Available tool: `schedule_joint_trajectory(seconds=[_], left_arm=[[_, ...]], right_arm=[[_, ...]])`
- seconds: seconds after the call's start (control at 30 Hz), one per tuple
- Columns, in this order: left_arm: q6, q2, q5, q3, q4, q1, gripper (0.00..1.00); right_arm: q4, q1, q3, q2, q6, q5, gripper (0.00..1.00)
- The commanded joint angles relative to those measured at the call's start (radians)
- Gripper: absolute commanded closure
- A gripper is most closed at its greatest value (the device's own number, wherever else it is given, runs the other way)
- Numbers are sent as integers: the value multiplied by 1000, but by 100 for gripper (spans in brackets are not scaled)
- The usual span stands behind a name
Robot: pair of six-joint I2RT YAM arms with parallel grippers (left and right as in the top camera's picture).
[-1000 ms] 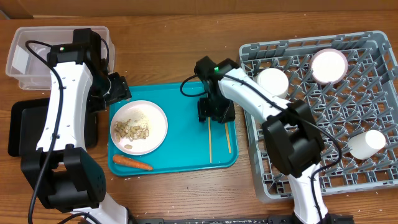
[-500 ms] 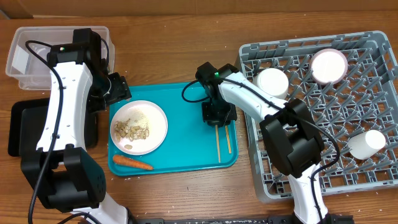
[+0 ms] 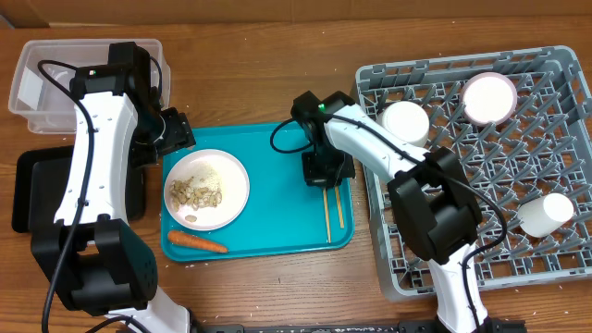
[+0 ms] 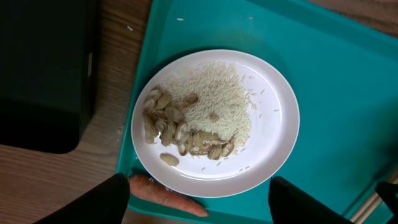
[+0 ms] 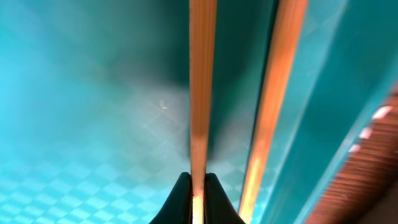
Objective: Sort waste into correct bins and load items into the dishwasher
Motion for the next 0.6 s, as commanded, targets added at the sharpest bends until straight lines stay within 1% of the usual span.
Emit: schedule_joint_trajectory(seconds=[0.0, 0.17, 0.23, 0.4, 0.57], left_arm=[[-3, -31, 0, 13, 2, -2, 27], [-3, -31, 0, 13, 1, -2, 26], [-3, -31, 0, 13, 1, -2, 26], [-3, -31, 0, 13, 2, -2, 26], [-3, -31, 0, 13, 2, -2, 26]], right_arm=[[-30, -13, 94, -126, -39, 84, 96], [-98, -61, 109, -238, -45, 184, 96], [-141, -95, 109, -268, -76, 188, 96], [-259, -172, 98, -283, -160, 188, 96], [-277, -186, 33, -283, -198, 192, 96]])
